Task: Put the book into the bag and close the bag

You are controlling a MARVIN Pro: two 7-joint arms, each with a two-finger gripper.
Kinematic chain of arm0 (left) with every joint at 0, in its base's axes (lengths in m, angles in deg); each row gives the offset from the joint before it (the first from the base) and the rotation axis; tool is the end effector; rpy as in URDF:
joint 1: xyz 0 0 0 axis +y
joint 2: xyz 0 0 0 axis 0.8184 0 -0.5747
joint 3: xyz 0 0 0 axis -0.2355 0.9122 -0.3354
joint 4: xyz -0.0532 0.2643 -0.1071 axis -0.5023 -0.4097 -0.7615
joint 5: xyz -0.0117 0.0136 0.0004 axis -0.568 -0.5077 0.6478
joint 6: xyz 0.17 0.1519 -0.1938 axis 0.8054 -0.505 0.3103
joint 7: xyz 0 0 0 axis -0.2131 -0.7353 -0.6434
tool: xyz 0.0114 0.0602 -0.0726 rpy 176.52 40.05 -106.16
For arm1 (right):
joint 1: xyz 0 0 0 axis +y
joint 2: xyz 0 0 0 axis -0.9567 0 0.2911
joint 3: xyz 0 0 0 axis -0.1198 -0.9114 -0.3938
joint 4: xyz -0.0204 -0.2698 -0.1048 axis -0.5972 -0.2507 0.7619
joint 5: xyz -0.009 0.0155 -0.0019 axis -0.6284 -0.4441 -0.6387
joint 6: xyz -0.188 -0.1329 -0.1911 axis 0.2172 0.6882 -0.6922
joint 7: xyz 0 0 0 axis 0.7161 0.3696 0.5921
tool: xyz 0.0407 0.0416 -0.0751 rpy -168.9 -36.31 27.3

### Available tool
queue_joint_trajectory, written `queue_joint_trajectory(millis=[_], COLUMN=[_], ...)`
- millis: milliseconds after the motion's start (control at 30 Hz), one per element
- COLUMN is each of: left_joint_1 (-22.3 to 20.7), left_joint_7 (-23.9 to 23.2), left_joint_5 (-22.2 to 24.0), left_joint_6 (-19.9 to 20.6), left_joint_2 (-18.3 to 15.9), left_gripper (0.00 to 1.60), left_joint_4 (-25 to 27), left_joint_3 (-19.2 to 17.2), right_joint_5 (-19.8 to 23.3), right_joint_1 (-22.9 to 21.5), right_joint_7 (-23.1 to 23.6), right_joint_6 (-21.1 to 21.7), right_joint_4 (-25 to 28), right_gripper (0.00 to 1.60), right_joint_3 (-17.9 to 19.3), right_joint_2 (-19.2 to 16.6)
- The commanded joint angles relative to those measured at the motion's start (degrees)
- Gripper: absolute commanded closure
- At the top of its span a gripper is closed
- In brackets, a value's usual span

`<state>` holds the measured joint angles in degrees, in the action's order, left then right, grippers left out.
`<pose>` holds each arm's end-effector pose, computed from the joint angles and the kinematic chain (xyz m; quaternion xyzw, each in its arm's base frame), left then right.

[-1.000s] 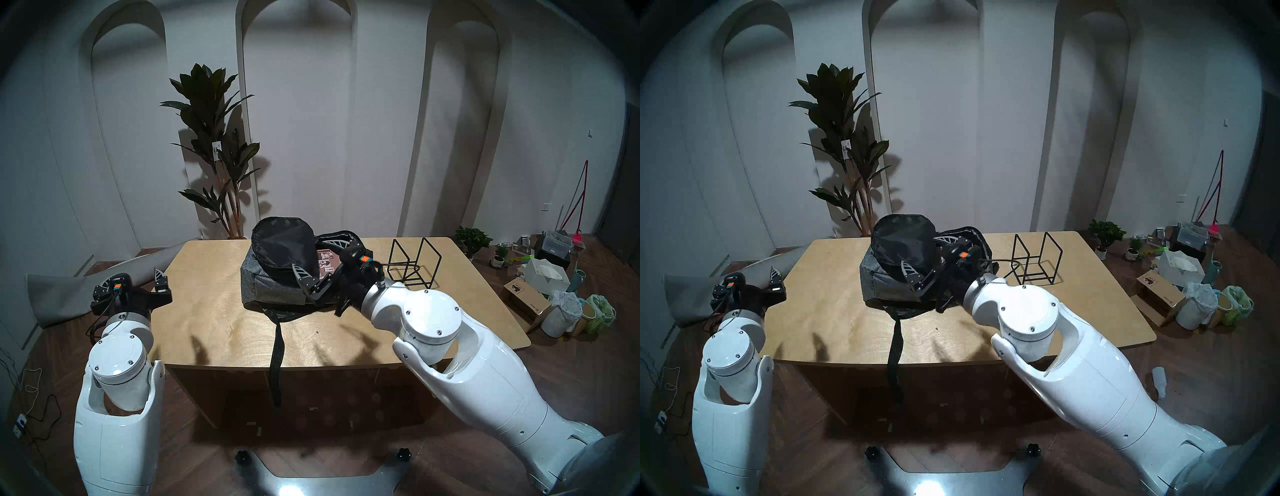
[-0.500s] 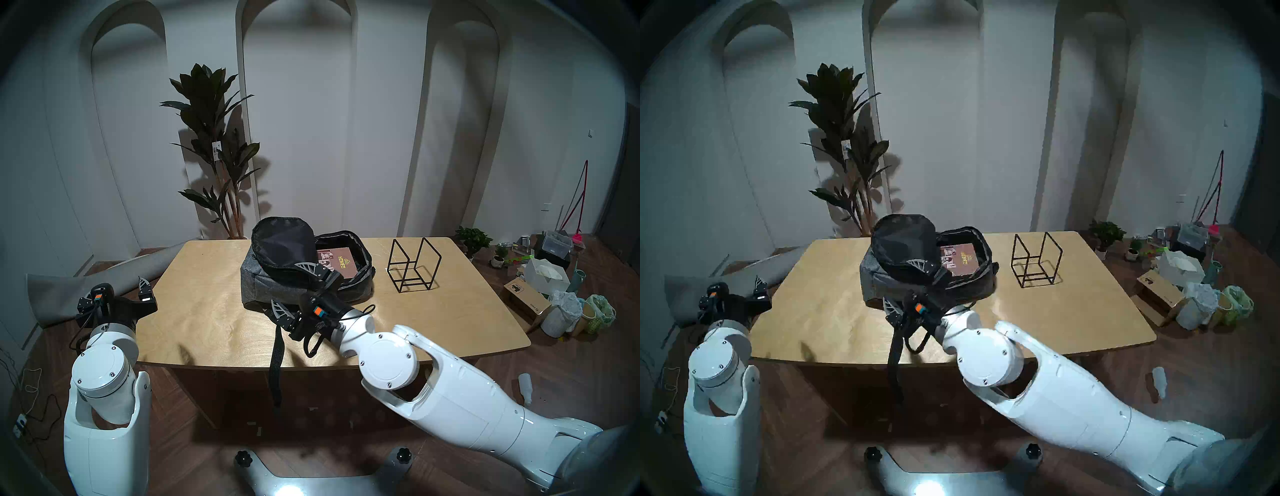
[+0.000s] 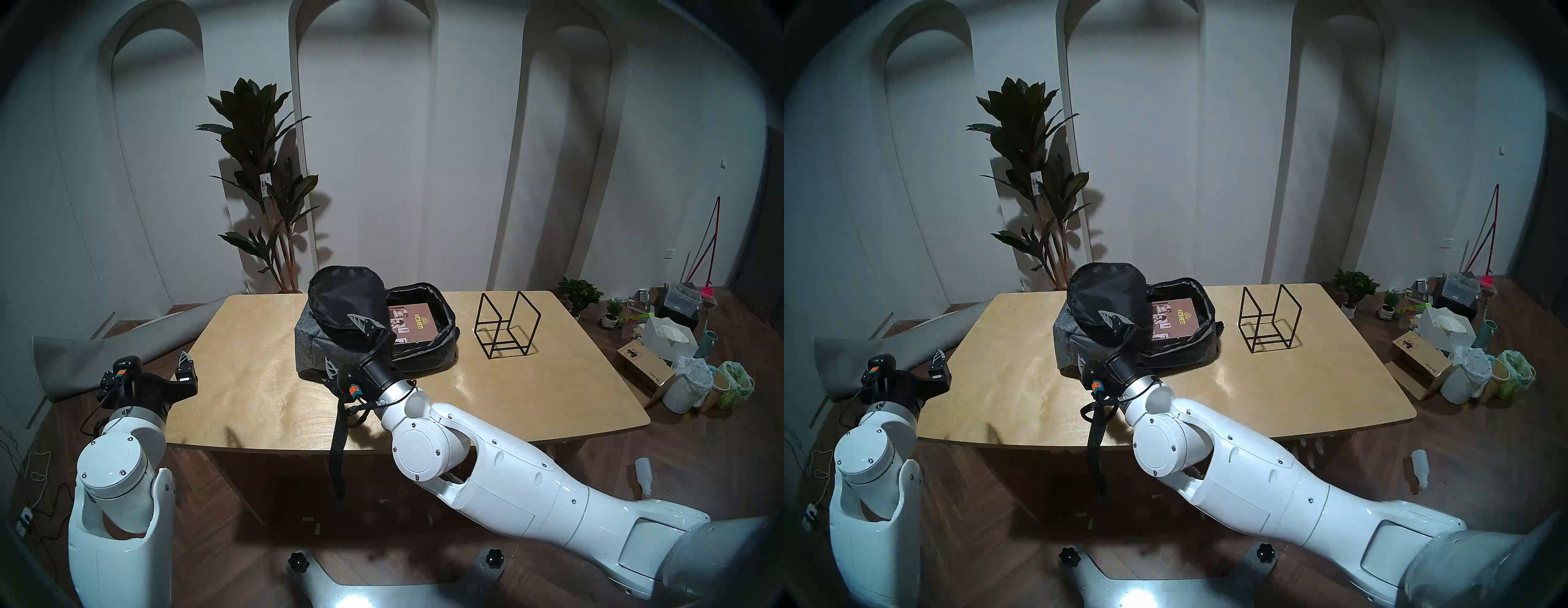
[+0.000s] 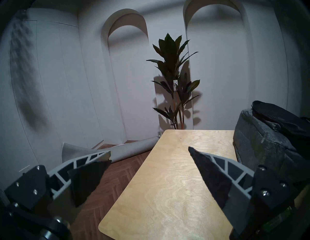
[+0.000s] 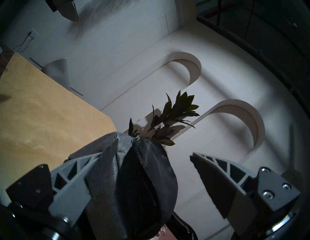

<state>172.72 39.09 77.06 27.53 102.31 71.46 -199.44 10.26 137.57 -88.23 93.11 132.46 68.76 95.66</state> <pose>0.2597 0.1541 -0.2114 -0.7428 -0.0938 -0.6366 0.1849 0.3892 0.2122 -0.2609 0.4638 0.4715 0.7383 0.1321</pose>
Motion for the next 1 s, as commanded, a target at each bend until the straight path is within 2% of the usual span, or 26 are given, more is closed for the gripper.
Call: queue_joint_trajectory(millis=[0,200,267,567,967], left_joint_1=[0.54,0.19,0.02,-0.79,-1.26], left_joint_7=[-1.76,-2.67,-2.83,-3.44,-3.9], left_joint_5=[0.29,0.91,1.06,1.72,1.88], left_joint_6=[0.32,0.98,1.12,1.65,1.7], left_joint_2=[-1.64,-2.19,-2.28,-2.63,-2.81], left_gripper=[0.0,0.0,0.0,0.0,0.0], left_joint_4=[1.3,0.76,0.59,-0.18,-0.74], left_joint_3=[-0.72,-1.02,-1.01,-0.99,-1.06], right_joint_5=[-0.57,0.16,0.82,1.09,1.66], right_joint_1=[-4.53,-5.41,-5.78,-6.9,-7.96], right_joint_7=[-5.17,-8.6,-9.4,-12.49,-14.9], right_joint_6=[1.51,2.18,2.33,1.62,-0.07], right_joint_4=[-4.65,-10.12,-10.64,-18.19,-24.01], right_gripper=[0.0,0.0,0.0,0.0,0.0], right_joint_3=[-0.75,-0.64,-1.03,0.23,0.05], right_joint_2=[6.26,10.32,10.44,15.17,18.0])
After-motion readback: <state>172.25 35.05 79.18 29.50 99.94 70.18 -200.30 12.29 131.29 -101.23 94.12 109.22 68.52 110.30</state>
